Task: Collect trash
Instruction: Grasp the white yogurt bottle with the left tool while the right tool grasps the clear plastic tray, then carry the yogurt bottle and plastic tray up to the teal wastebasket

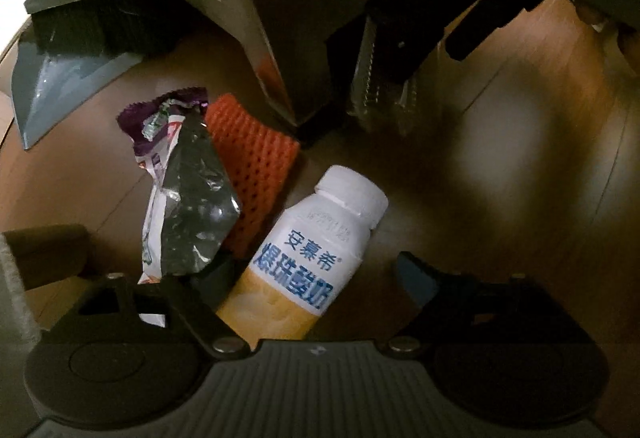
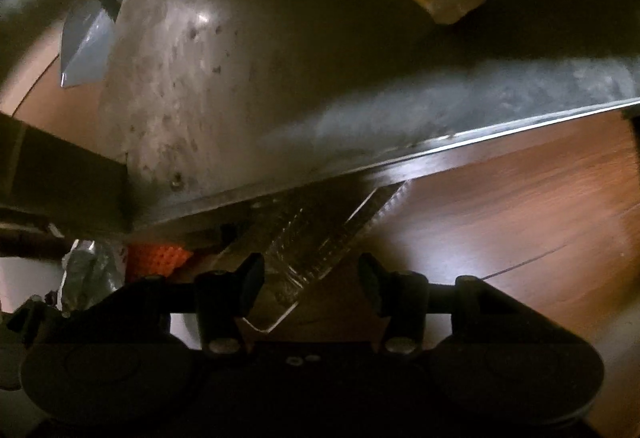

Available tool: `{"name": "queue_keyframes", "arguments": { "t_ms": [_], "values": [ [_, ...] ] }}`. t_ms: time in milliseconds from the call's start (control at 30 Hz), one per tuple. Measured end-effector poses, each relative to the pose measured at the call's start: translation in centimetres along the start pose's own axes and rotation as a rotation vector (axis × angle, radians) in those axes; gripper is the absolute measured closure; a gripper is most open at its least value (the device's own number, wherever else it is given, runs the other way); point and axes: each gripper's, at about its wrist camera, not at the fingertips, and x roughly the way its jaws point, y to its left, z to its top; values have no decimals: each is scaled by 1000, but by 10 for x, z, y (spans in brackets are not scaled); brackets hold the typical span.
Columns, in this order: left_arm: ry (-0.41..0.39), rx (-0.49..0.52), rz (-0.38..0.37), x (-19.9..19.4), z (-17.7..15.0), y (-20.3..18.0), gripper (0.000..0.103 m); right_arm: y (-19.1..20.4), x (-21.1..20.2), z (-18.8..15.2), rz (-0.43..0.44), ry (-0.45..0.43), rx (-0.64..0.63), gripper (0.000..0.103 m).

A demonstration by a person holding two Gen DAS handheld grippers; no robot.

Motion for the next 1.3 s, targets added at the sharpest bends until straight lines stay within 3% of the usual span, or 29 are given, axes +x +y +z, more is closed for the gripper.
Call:
{"name": "queue_keyframes", "arguments": {
  "t_ms": [67,100,133,167,300,500,700,900,1067,1300],
  "values": [
    [16,0,-4,3,0,-3,42,1,1,0,-2,5,2,59],
    [21,-2,-4,4,0,-5,48,1,3,1,-4,8,3,65],
    [27,-6,-6,5,-1,-6,50,1,4,1,-7,13,0,74],
    [31,-10,-8,6,-1,-7,54,0,7,1,-10,21,-4,89],
    [41,-50,-10,4,-7,-14,58,3,25,-1,-26,40,-3,100],
    [59,-155,-38,-1,-15,-20,59,-5,29,-12,-37,78,-57,102],
    [106,-264,-125,-17,-35,-19,59,-18,20,-41,-31,165,-152,102],
    [126,-354,-180,-58,-55,-17,59,-24,-23,-75,-4,223,-231,102],
    [106,-403,-164,-108,-59,-13,59,-20,-79,-89,44,205,-298,102],
    [8,-470,-54,-199,-49,4,59,-13,-170,-94,125,114,-370,102]
  ]
}}
